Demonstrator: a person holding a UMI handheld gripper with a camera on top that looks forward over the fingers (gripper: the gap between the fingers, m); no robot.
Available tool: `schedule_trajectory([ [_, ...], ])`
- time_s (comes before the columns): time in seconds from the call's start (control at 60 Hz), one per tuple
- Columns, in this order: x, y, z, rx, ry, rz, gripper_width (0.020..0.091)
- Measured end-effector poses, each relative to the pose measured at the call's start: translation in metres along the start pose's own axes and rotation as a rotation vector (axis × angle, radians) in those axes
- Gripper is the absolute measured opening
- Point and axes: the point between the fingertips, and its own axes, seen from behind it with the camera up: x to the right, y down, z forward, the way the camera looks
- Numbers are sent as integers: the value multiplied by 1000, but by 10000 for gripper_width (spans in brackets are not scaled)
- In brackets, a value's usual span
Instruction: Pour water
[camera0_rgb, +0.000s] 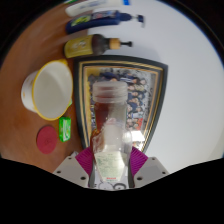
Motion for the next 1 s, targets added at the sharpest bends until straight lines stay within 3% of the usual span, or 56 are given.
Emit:
schedule_trajectory([
  [0.233, 6, 2, -11, 58, -173, 727, 451],
  [0.533, -75, -11, 12, 86, -452, 1353, 452],
  [0.75, -136, -29, 19, 91, -534, 1480, 474],
  [0.833, -133, -27, 22, 135, -491, 1547, 467],
  [0.967, -133, -24, 22, 121, -491, 1589, 549],
  [1.0, -139, -23, 22, 94, -507, 1578, 611],
])
